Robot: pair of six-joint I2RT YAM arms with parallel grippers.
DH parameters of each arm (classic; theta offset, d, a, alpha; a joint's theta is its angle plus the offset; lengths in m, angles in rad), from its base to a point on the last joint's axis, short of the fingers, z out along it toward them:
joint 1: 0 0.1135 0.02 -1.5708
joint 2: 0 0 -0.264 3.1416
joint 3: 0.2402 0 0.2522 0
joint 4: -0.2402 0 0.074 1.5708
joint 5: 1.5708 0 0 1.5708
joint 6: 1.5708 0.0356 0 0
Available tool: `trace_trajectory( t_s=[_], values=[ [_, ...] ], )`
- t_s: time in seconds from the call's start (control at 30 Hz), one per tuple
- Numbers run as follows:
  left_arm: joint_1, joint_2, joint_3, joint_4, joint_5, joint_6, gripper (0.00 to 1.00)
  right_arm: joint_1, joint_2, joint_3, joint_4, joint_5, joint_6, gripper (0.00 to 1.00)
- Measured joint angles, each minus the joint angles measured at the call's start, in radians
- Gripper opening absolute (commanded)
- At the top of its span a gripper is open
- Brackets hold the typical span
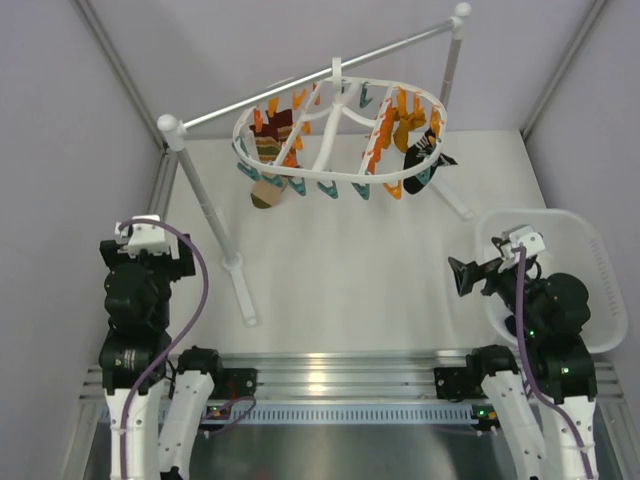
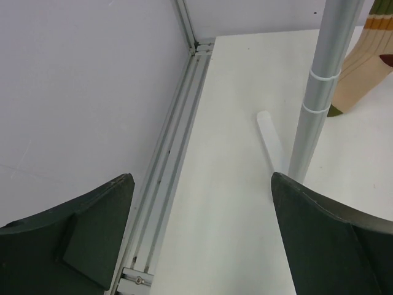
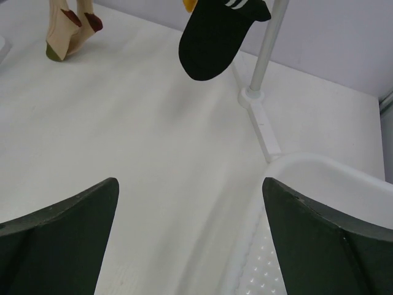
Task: Clip the socks to the hanger
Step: Open the clamp at the hanger.
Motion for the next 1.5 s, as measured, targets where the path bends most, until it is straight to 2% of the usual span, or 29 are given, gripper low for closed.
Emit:
trace_trajectory(
  t_s=[0.13,0.33,0.47,0.57,0.83,0.97,1.07,1.17,1.3,1.33,1.37,1.5],
  values=[
    [0.0,0.02,0.058,-0.056,0.05,-0.062,0.98,-0.001,-0.022,-0.023,0.021,-0.063,0.013,1.0],
    [0.006,0.029,0.185,-0.047,0.382,-0.312,0.98,-0.001,-0.013,-0.071,0.062,-0.162,0.033,1.0],
    [0.028,0.053,0.174,0.06,0.59,-0.502,0.98,-0.001,0.047,-0.078,0.098,-0.202,0.047,1.0],
    [0.03,0.09,0.161,0.125,0.699,-0.578,0.98,-0.001,0.104,-0.077,0.116,-0.22,0.05,1.0],
    [0.028,0.227,0.064,0.344,0.847,-0.611,0.97,0.04,0.249,-0.076,0.156,-0.217,0.044,1.0],
    [-0.009,0.284,0.041,0.397,0.852,-0.584,0.9,0.172,0.333,-0.069,0.188,-0.141,0.027,1.0],
    [-0.115,0.297,0.035,0.415,0.826,-0.539,0.83,0.304,0.385,-0.061,0.235,-0.06,0.013,1.0],
    [-0.28,0.296,0.034,0.44,0.757,-0.489,0.73,0.386,0.412,-0.061,0.276,0.007,0.008,0.99],
    [-0.509,0.315,0.034,0.46,0.604,-0.463,0.63,0.419,0.435,-0.049,0.328,0.084,0.016,0.95],
    [-0.561,0.324,0.035,0.465,0.56,-0.463,0.59,0.423,0.437,-0.047,0.344,0.099,0.019,0.94],
    [-0.611,0.335,0.035,0.473,0.509,-0.465,0.5,0.43,0.439,-0.044,0.36,0.112,0.019,0.93],
    [-0.776,0.399,0.047,0.492,0.31,-0.493,0.39,0.455,0.445,-0.035,0.427,0.145,0.024,0.9]
  ],
)
